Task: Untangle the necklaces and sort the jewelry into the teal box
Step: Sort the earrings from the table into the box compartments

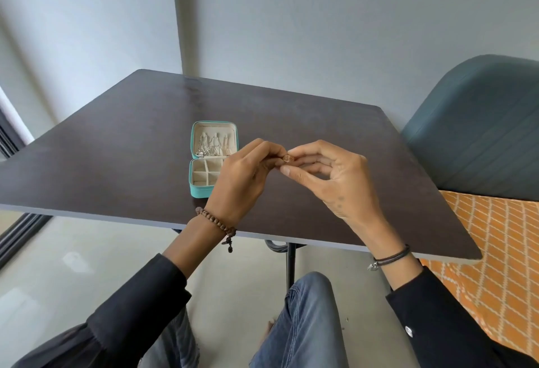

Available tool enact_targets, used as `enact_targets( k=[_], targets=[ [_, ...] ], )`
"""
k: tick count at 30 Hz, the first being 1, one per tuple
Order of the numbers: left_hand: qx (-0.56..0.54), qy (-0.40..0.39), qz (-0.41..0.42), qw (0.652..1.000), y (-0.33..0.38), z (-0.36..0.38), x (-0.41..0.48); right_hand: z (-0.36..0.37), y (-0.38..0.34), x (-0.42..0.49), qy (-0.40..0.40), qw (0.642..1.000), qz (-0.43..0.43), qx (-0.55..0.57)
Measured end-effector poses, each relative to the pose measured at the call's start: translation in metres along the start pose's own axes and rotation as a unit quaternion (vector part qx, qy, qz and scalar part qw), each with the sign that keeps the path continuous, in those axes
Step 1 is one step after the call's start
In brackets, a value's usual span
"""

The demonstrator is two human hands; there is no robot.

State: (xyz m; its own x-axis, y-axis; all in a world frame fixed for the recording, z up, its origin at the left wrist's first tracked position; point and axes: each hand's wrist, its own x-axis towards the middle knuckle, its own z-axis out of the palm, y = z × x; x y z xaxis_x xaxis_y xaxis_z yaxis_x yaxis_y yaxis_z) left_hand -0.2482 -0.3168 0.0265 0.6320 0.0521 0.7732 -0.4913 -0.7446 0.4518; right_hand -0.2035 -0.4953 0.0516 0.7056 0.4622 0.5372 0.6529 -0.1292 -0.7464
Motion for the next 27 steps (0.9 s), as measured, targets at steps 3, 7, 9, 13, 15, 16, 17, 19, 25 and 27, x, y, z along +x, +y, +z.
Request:
enact_targets(
  k=[3, 7, 9, 13, 15, 16, 17, 19, 25, 27],
  targets=[
    [0.012, 0.012, 0.018, 1.000, -0.005, -0.007, -0.001, 0.005, -0.003, 0.002, -0.008, 1.000, -0.019, -0.003],
    [0.010, 0.014, 0.019, 1.000, -0.012, -0.015, -0.004, 0.012, -0.005, 0.006, -0.010, 0.999, -0.035, -0.028],
    [0.009, 0.007, 0.013, 1.000, -0.015, -0.020, -0.007, 0.016, -0.005, 0.009, -0.017, 0.997, -0.051, -0.054],
    [0.034, -0.013, 0.008, 0.999, -0.026, -0.031, -0.016, 0.027, -0.005, 0.016, -0.043, 0.989, -0.087, -0.108],
    [0.034, -0.024, -0.020, 0.999, -0.032, -0.036, -0.021, 0.034, -0.003, 0.022, -0.065, 0.984, -0.100, -0.130],
    [0.033, -0.029, -0.039, 0.998, -0.036, -0.039, -0.023, 0.038, -0.001, 0.025, -0.078, 0.982, -0.103, -0.138],
    [0.039, -0.033, -0.059, 0.997, -0.038, -0.041, -0.026, 0.042, 0.001, 0.029, -0.090, 0.980, -0.102, -0.143],
    [0.080, -0.035, -0.096, 0.992, -0.046, -0.047, -0.031, 0.051, 0.008, 0.034, -0.104, 0.980, -0.090, -0.142],
    [0.156, -0.011, -0.210, 0.965, -0.071, -0.056, -0.054, 0.063, 0.027, 0.043, -0.106, 0.987, -0.008, -0.124],
    [0.131, -0.018, -0.233, 0.963, -0.079, -0.055, -0.060, 0.065, 0.029, 0.041, -0.114, 0.983, -0.005, -0.143]
  ],
)
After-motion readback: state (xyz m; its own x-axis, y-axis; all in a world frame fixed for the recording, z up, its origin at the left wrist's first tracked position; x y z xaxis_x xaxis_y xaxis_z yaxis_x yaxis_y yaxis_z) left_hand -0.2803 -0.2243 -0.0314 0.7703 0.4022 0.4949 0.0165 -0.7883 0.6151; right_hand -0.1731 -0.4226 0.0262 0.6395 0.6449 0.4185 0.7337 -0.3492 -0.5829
